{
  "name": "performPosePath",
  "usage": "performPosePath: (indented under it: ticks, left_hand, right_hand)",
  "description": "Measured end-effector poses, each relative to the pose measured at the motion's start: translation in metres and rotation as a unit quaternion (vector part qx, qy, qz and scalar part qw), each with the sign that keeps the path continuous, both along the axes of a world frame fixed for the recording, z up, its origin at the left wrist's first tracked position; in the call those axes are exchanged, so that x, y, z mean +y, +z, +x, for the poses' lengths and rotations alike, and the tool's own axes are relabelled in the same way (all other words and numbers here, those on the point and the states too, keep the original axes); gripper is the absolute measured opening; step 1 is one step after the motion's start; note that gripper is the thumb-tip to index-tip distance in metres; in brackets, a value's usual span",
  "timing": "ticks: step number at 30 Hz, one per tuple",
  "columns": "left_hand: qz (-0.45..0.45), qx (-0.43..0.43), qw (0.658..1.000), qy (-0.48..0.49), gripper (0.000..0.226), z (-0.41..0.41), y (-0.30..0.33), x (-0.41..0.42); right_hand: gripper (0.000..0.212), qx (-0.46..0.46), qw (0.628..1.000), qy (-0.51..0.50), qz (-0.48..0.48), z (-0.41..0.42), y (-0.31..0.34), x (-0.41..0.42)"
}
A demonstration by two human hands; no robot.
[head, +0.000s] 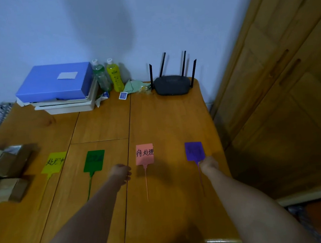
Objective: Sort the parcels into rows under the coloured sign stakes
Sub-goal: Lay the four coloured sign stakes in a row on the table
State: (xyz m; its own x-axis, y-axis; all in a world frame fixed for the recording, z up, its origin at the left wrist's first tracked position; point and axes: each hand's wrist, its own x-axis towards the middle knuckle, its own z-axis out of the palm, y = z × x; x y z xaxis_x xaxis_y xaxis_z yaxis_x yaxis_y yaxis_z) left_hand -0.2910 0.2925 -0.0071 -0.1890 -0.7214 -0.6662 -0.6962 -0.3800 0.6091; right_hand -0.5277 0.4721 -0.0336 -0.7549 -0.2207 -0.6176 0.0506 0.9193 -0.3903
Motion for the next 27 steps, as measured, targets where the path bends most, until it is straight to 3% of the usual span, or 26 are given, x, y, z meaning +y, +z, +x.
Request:
performPosePath:
  ticks: [6,11,19,27]
  left_hand:
    - [-0.024,0.022,0.999,-0.008,0.014,0.004,0.027,-0.004]
    - [-0.065,0.016,0.994,-0.088,0.024,0.027,0.047,-0.021]
    - [-0.150,-0.034,0.966,-0.206,0.024,0.120,0.067,-0.085]
    - [-0.142,-0.027,0.976,-0.163,0.026,0.258,0.074,-0.164]
  right_hand:
    - [0.030,0.042,0.997,0.066,0.015,0.008,0.028,-0.015]
    - [0.030,0.058,0.988,0.140,0.025,0.044,0.062,-0.049]
    - [0.030,0.078,0.965,0.246,0.035,0.167,0.093,-0.128]
    - [0.033,0.103,0.927,0.353,0.077,0.306,0.101,-0.219]
